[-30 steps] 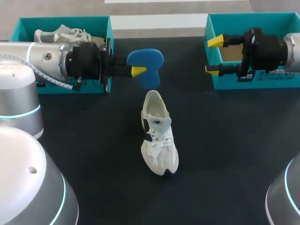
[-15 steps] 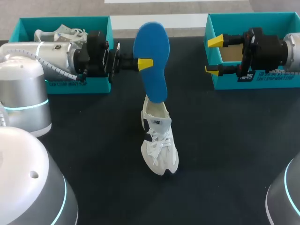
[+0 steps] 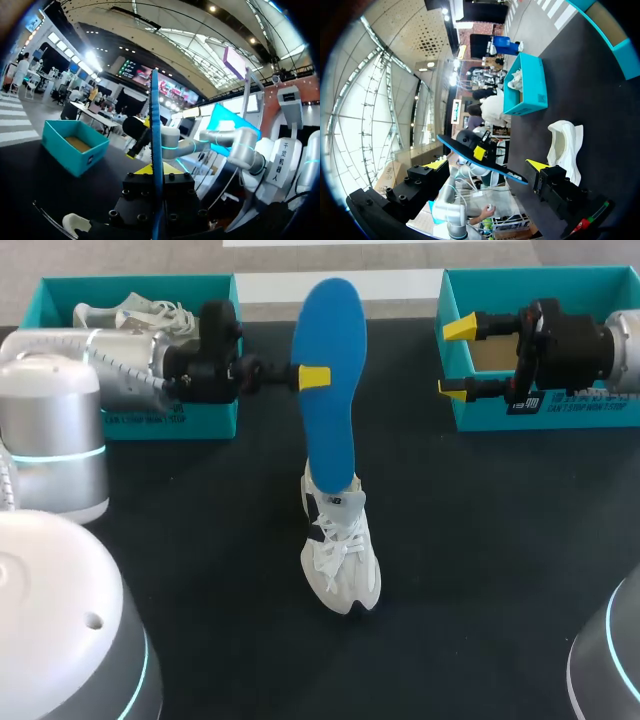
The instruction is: Take the shoe out of the shoebox, open the shoe tongue, remove and reinsert the insole, then place the shoe into the shoebox
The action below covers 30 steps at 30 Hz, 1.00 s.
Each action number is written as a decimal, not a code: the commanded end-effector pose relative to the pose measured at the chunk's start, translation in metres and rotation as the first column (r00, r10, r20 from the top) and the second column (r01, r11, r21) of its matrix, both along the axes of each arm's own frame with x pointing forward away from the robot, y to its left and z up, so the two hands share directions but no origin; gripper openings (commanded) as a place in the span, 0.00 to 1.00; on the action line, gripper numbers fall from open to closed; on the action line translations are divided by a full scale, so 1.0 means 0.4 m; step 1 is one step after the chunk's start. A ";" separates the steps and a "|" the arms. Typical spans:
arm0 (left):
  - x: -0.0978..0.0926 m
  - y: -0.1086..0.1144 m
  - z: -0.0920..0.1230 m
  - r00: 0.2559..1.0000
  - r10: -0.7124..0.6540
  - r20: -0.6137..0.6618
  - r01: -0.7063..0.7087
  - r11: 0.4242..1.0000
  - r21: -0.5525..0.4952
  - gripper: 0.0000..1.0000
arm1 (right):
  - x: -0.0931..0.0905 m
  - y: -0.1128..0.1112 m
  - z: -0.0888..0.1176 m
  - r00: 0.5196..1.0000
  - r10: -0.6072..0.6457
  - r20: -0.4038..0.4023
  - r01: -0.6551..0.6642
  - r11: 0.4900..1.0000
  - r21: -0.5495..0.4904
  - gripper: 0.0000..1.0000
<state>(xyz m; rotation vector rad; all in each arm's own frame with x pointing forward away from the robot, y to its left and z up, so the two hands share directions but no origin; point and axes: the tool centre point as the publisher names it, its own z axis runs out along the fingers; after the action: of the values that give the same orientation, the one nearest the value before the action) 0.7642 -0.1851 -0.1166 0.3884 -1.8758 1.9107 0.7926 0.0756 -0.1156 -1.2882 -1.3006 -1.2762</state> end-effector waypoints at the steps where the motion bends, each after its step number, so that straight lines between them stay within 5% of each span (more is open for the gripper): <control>1: 0.004 0.001 0.006 0.995 -0.014 -0.095 0.016 0.999 0.027 0.00 | 0.002 0.004 -0.002 1.000 -0.001 -0.001 0.001 1.000 0.000 1.00; 7: 0.004 0.001 0.006 0.995 -0.014 -0.095 0.016 0.999 0.027 0.00 | 0.002 0.004 -0.002 1.000 -0.001 -0.001 0.001 1.000 0.000 1.00; 8: 0.005 -0.008 -0.023 0.968 -0.027 -0.249 0.036 0.999 0.032 0.00 | 0.002 0.004 -0.002 1.000 -0.001 -0.001 0.001 1.000 0.000 1.00; 11: 0.003 -0.017 -0.074 0.914 -0.003 -0.406 0.021 0.999 0.041 0.00 | 0.002 0.004 -0.002 1.000 -0.001 -0.001 0.001 1.000 0.000 1.00; 15: 0.016 -0.009 -0.105 0.852 0.010 -0.523 -0.020 1.000 -0.013 0.00 | 0.002 0.004 -0.002 1.000 -0.001 -0.001 0.001 1.000 0.000 1.00; 19: 0.030 -0.010 -0.130 0.744 0.040 -0.667 -0.010 0.999 0.049 0.00 | 0.002 0.004 -0.002 1.000 -0.001 -0.001 0.001 1.000 0.000 1.00; 30: 0.036 -0.015 -0.118 0.565 0.076 -0.822 0.057 0.990 0.130 0.00 | 0.002 0.004 -0.002 1.000 -0.001 -0.001 0.001 1.000 0.000 1.00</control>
<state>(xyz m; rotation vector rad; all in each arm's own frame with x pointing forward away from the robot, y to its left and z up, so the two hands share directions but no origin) 0.7799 -0.1915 -0.1701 1.0073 -1.3802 1.3835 0.7930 0.0760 -0.1157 -1.2881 -1.3001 -1.2763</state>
